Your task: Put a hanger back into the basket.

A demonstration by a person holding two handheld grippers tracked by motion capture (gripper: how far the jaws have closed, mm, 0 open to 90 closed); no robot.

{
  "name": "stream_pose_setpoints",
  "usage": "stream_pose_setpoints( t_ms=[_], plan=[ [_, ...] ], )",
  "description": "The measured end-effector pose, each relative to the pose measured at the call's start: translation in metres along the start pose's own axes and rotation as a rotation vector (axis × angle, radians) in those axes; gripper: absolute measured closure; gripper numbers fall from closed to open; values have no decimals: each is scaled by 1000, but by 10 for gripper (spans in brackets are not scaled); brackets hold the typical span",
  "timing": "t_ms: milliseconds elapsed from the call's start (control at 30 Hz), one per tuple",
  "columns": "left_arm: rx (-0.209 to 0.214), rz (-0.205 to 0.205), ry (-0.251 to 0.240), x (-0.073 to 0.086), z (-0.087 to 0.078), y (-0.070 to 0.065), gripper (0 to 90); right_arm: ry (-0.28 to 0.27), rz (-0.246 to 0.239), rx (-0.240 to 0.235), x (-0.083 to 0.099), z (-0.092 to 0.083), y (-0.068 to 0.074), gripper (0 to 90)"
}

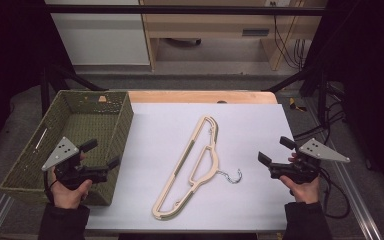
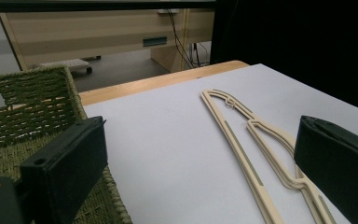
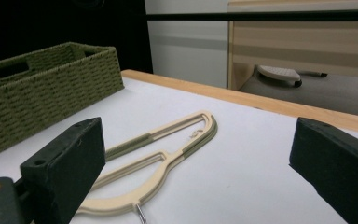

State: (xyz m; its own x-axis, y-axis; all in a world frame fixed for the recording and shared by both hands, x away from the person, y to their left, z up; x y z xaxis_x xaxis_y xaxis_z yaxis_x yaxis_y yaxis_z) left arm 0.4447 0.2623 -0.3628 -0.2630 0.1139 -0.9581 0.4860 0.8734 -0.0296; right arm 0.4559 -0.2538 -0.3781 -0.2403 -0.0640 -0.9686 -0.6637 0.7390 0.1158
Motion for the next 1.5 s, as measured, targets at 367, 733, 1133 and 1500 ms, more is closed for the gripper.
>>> stream_pose_setpoints(
  t_ms=[367, 733, 1133, 1500],
  plan=[
    [-3, -6, 3, 1, 0, 3, 32, 56, -10, -41, 5, 17, 8, 100],
    [-4, -1, 20, 4, 4, 4, 32, 159, -24, -81, 21, 49, 11, 110],
    [-2, 12, 23, 5, 6, 2, 32, 301, -80, -136, 45, 85, 14, 193],
    [-9, 8, 23, 5, 6, 3, 33, 388, -76, -222, 54, 115, 10, 411]
  ],
)
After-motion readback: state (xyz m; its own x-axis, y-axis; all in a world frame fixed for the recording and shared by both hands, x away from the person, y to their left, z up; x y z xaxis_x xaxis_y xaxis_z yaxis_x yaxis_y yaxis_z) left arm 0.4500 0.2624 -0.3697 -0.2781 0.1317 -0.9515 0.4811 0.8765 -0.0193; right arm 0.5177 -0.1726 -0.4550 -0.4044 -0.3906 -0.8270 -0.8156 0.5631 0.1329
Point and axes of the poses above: each handheld gripper's, and its own axes: z roughly forward along the jaws, x roughly out of its underside, y roughly to its left, the point moved 4 cm from there along z, roughly forward along the jaws, and after that the axes turned 7 degrees about -x, right-handed, at the moved point
